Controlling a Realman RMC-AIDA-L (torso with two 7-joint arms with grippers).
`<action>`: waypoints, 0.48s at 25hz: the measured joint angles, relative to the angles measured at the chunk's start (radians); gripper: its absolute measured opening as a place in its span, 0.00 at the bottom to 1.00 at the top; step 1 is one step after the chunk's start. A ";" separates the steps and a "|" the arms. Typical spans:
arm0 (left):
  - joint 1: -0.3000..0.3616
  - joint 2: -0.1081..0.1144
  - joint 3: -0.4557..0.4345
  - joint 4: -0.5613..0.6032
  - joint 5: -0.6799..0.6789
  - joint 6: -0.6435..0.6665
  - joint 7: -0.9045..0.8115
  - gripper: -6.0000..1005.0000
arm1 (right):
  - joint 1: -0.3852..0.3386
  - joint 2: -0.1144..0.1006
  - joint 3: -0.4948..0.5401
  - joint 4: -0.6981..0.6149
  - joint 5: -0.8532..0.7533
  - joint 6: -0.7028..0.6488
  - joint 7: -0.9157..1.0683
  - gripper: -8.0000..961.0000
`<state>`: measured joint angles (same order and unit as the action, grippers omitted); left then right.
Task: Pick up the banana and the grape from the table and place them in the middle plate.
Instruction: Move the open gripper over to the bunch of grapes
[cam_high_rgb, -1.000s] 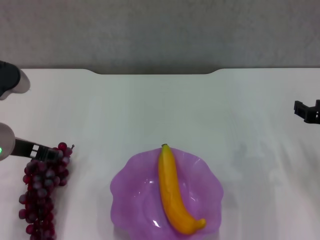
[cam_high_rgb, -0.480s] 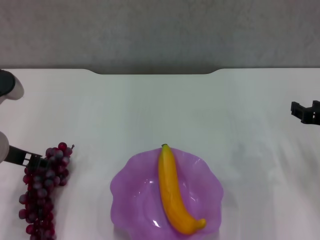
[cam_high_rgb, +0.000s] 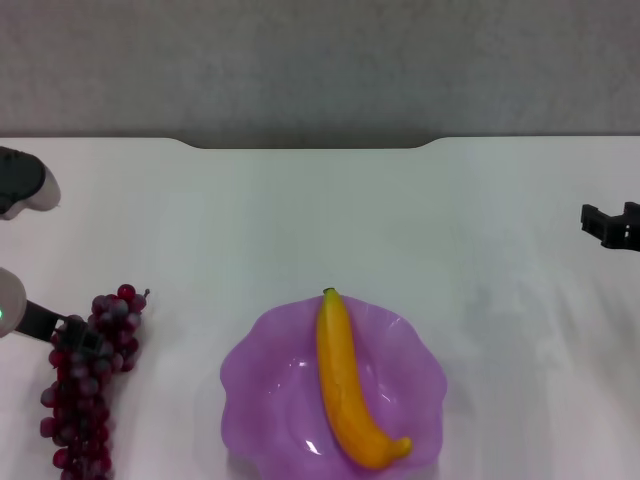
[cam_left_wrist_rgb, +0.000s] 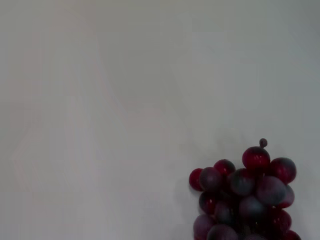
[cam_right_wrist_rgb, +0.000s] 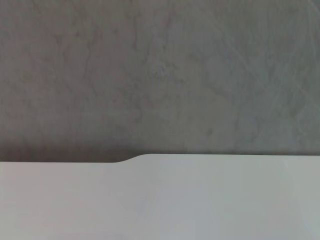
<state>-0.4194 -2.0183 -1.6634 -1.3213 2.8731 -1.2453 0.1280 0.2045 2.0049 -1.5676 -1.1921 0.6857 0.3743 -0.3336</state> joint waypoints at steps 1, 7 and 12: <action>0.000 0.000 0.000 0.000 0.000 0.000 0.002 0.69 | 0.002 0.000 0.000 0.002 0.000 0.000 0.000 0.58; -0.010 -0.001 -0.004 0.015 0.000 0.001 0.004 0.69 | 0.010 0.000 0.000 0.010 0.000 0.001 0.000 0.58; -0.024 -0.001 -0.012 0.044 -0.001 0.008 0.006 0.58 | 0.011 0.000 0.000 0.011 0.000 0.002 0.002 0.58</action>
<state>-0.4438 -2.0193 -1.6749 -1.2775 2.8717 -1.2372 0.1339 0.2158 2.0049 -1.5676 -1.1814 0.6857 0.3760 -0.3320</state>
